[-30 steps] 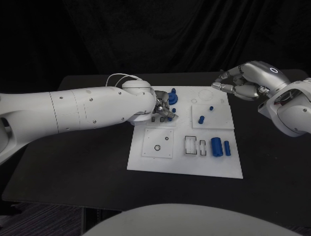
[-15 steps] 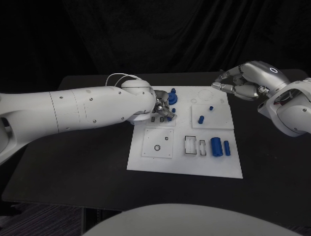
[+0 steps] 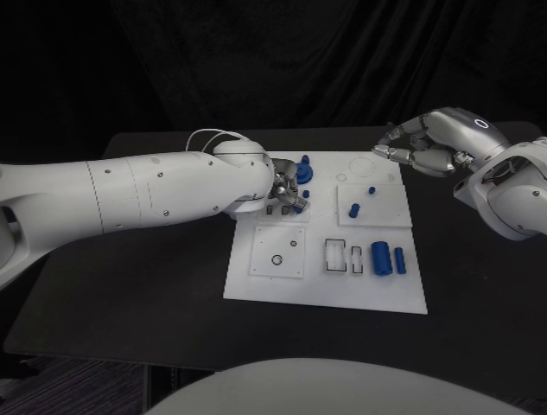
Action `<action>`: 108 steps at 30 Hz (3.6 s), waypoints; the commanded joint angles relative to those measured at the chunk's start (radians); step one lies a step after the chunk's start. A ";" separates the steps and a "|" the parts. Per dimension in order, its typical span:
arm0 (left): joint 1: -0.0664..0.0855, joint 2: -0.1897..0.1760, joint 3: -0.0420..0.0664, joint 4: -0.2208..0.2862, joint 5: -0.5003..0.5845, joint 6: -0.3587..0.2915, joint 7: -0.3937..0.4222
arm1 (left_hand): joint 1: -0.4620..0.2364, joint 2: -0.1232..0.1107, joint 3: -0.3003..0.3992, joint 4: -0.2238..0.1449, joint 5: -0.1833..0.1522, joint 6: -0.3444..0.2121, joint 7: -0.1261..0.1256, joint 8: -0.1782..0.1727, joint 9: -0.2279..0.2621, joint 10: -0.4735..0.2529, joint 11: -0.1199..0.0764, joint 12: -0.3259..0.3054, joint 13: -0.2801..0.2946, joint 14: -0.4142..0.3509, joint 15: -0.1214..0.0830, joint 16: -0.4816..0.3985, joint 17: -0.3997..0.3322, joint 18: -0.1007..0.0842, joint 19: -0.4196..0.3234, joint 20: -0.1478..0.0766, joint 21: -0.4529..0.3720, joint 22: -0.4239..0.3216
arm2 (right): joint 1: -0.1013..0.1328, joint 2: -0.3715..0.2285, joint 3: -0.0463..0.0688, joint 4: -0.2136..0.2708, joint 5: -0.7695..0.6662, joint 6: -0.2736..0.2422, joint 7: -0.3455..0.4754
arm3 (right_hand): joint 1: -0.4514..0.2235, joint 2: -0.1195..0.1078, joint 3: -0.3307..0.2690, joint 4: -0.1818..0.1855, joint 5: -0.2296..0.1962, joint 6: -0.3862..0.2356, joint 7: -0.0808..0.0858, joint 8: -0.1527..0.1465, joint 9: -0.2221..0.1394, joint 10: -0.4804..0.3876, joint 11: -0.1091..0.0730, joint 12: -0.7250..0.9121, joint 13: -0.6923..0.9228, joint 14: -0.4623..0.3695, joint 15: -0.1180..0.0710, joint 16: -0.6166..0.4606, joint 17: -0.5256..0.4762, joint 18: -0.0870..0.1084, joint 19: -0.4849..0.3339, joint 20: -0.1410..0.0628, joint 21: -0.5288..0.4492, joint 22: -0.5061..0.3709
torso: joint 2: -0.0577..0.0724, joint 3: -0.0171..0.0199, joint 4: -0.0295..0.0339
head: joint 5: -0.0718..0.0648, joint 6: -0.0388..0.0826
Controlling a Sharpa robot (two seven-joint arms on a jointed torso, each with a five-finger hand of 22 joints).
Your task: Assemble the parts on the task board
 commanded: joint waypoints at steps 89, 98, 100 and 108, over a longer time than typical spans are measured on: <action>-0.027 -0.093 0.000 0.079 -0.005 -0.084 -0.034 | -0.029 -0.044 0.143 0.029 -0.051 0.018 0.002 -0.035 0.032 0.098 0.003 -0.008 0.255 0.104 0.002 0.003 0.263 -0.003 0.074 0.004 -0.019 0.232 | -0.008 -0.003 0.001 -0.009 -0.006 0.022 -0.026 | 0.032 -0.002 -0.008 -0.004 0.028 0.007 0.002 -0.010 -0.002 0.106 0.006 0.003 0.263 0.079 0.009 -0.004 0.120 -0.003 0.067 0.009 -0.008 0.236 | 0.000 -0.0009 -0.0003 | 0.024 0.000; -0.027 -0.092 0.000 0.081 -0.005 -0.078 -0.034 | -0.029 -0.044 0.144 0.029 -0.051 0.019 0.002 -0.035 0.032 0.097 0.003 -0.009 0.254 0.104 0.002 0.003 0.263 -0.003 0.073 0.004 -0.020 0.231 | -0.008 -0.002 0.001 -0.010 -0.006 0.025 -0.029 | 0.034 -0.001 -0.008 -0.003 0.029 0.007 0.002 -0.011 -0.002 0.106 0.006 0.003 0.263 0.079 0.009 -0.004 0.120 -0.003 0.067 0.009 -0.008 0.236 | -0.001 0.0000 0.0003 | 0.025 0.000; -0.027 -0.091 0.000 0.080 -0.005 -0.078 -0.032 | -0.029 -0.044 0.144 0.029 -0.051 0.019 0.002 -0.035 0.032 0.097 0.003 -0.009 0.254 0.104 0.002 0.003 0.263 -0.003 0.073 0.004 -0.020 0.231 | -0.008 -0.001 0.001 -0.010 -0.006 0.026 -0.029 | 0.034 -0.001 -0.008 -0.003 0.029 0.007 0.002 -0.011 -0.002 0.106 0.006 0.003 0.263 0.079 0.009 -0.004 0.120 -0.003 0.067 0.009 -0.008 0.236 | -0.001 -0.0002 0.0016 | 0.024 0.000; -0.027 -0.088 0.000 0.075 -0.005 -0.071 -0.032 | -0.139 -0.052 0.123 0.078 -0.290 0.032 0.013 -0.069 0.029 0.096 0.013 -0.012 0.252 0.104 0.009 0.003 0.263 -0.002 0.072 0.010 -0.023 0.229 | -0.008 -0.001 0.001 -0.010 -0.006 0.030 -0.033 | 0.036 0.000 -0.007 -0.003 0.030 0.007 0.003 -0.011 -0.002 0.106 0.006 0.003 0.263 0.079 0.009 -0.004 0.120 -0.003 0.066 0.009 -0.009 0.236 | 0.001 -0.0005 0.0005 | 0.025 0.000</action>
